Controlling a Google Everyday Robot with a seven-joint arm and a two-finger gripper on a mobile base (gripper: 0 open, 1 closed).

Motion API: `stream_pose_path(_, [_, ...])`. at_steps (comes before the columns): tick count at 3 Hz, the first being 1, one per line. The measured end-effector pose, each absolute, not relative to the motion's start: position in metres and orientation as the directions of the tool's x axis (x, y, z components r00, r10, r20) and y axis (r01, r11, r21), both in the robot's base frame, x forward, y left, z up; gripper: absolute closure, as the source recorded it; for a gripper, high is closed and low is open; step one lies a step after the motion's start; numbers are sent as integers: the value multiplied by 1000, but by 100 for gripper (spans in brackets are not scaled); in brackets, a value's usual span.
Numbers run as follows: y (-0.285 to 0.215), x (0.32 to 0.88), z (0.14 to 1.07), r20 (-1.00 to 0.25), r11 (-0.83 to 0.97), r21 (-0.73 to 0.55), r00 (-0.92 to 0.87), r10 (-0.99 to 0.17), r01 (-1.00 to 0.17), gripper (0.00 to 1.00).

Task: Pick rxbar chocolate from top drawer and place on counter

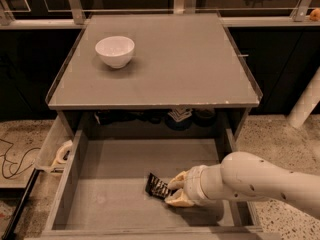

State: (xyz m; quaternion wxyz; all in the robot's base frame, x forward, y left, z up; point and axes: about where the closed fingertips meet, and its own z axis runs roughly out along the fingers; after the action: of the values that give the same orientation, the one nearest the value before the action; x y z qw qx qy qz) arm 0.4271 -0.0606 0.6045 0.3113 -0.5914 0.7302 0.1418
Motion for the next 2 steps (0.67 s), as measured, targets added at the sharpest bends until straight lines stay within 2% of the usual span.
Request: stream_pose_path(2, [-77, 431, 651, -635, 260, -242, -50, -770, -935, 100])
